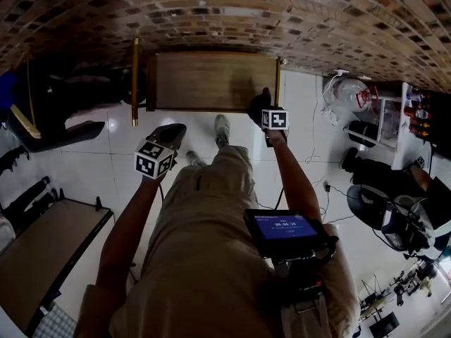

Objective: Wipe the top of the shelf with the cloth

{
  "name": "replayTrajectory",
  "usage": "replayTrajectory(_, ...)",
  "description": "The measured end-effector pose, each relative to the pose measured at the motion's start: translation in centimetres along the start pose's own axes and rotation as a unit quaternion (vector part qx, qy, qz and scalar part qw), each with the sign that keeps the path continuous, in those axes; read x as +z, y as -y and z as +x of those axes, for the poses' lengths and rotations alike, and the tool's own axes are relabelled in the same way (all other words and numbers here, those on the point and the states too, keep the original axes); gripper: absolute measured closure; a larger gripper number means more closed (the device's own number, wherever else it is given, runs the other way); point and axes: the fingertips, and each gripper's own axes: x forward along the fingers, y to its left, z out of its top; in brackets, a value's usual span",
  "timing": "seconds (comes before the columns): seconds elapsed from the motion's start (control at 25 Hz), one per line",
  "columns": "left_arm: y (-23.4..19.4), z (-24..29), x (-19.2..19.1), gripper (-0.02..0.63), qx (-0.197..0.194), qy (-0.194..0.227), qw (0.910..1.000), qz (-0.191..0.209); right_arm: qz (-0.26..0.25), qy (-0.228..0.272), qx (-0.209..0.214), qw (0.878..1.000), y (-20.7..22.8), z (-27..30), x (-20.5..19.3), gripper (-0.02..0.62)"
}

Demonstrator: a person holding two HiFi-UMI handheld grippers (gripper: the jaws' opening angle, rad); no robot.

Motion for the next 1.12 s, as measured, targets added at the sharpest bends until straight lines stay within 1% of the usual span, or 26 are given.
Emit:
replayTrajectory(0.16,-2.3,-4.0,-3.7,0.603,0.017,0.02,0.9996,-0.007,-0.014,0.033,0.014,0.999,-6.1,-3.7,-1.2,0.511)
replayTrajectory(0.32,-3.7,-6.0,-7.4,0.603,0.047,0.039,0.9976,-0.032,-0.06,0.036,0.042,0.997,-11.5,-5.8,-1.7,0.511)
replayTrajectory(0.44,-5.0,-7.0,-11.0,0.603,0.066,0.045,0.9951,-0.058,-0.098,0.025,0.068,0.993,-16.3,-5.2,-2.6,0.511)
replayTrajectory(0.64,-7.5,-7.8,-16.8,0.601,0.099,0.043,0.9902,-0.089,-0.159,0.007,0.11,0.981,-25.0,-1.0,-3.7,0.511)
replayTrajectory(0.76,-7.7,-9.0,-20.8,0.603,0.113,0.046,0.9855,-0.118,-0.213,-0.011,0.122,0.969,-30.2,2.3,-5.5,0.511)
replayTrajectory(0.88,-7.5,-10.4,-23.9,0.603,0.122,0.053,0.9814,-0.138,-0.277,-0.036,0.111,0.954,-33.7,7.0,-7.5,0.511)
replayTrajectory(1.0,-7.6,-12.0,-26.2,0.603,0.135,0.053,0.9769,-0.157,-0.331,-0.052,0.09,0.938,-36.8,11.6,-8.7,0.511)
replayTrajectory(1.04,-7.5,-12.5,-26.9,0.603,0.137,0.051,0.9753,-0.166,-0.354,-0.051,0.079,0.931,-37.6,13.0,-8.7,0.511)
replayTrajectory(1.12,-7.3,-13.4,-27.5,0.601,0.139,0.047,0.9725,-0.181,-0.41,-0.044,0.057,0.909,-39.0,15.7,-8.4,0.511)
